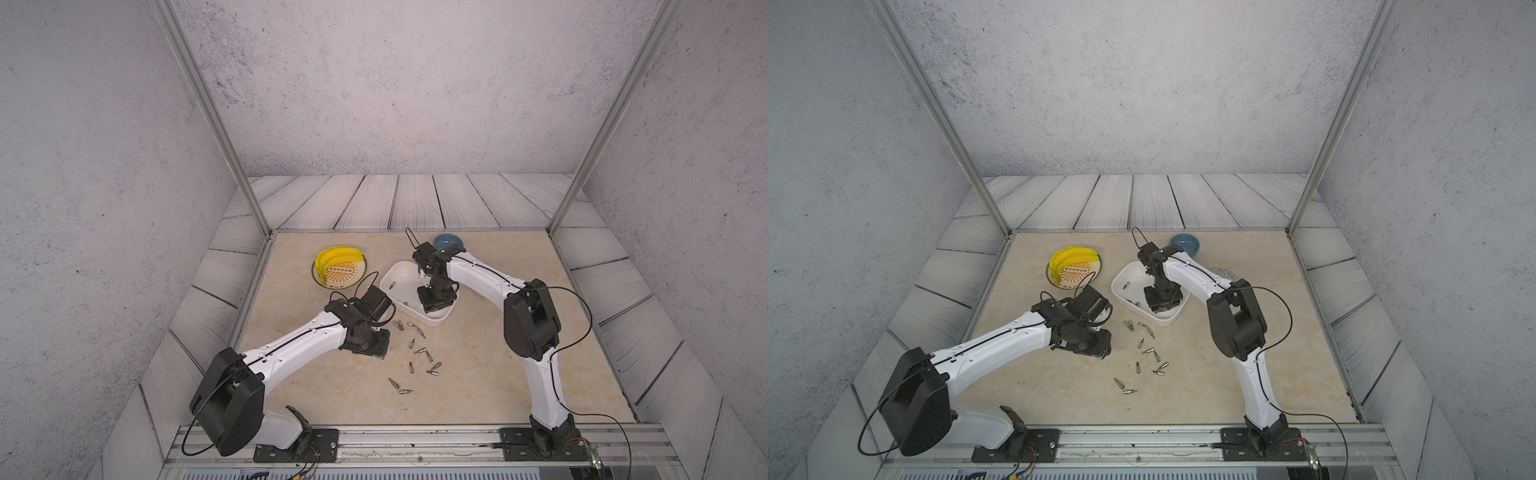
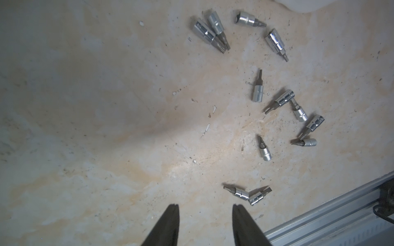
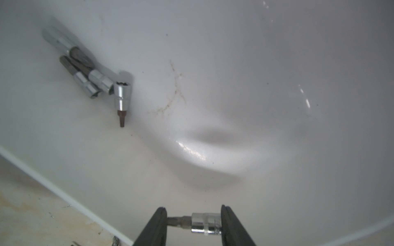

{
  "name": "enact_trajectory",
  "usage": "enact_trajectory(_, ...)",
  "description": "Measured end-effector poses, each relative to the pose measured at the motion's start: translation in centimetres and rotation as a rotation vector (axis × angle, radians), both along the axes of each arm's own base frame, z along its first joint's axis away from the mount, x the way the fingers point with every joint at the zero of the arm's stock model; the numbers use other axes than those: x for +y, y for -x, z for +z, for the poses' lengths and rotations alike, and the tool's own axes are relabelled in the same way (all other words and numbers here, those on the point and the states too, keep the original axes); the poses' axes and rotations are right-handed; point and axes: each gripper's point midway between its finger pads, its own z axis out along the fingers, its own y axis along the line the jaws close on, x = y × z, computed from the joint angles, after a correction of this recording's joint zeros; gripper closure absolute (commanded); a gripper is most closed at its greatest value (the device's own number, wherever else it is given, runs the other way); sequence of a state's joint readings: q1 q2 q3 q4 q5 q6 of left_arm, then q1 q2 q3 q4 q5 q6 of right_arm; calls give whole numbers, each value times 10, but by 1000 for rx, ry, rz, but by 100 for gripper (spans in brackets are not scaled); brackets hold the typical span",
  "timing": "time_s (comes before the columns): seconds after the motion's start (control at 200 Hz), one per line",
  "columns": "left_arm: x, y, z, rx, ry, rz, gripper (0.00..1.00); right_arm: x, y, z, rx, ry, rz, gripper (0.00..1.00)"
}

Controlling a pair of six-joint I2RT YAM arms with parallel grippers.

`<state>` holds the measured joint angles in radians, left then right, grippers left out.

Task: Put the bit on the desktop into the storage box
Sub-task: Place the screwdriver bit in the storage box.

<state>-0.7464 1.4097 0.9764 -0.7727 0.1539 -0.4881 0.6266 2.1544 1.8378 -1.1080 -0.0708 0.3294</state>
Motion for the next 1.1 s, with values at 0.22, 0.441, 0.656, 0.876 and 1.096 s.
enact_trajectory(0.22, -11, 10, -7, 14, -2, -20, 54, -4, 8, -17, 46, 22, -2, 55)
enact_trajectory(0.441, -21, 16, -16, 29, -13, -39, 54, -7, 14, -26, 69, 34, -2, 55)
enact_trajectory(0.656, -24, 25, -35, 62, -46, -51, 54, -7, 13, -26, 65, 30, -4, 50)
enact_trajectory(0.876, -28, 26, -37, 61, -41, -51, 54, -6, 13, -32, 74, 36, -6, 48)
enact_trajectory(1.096, -27, 27, -47, 75, -56, -47, 54, -7, 13, -37, 82, 43, -9, 39)
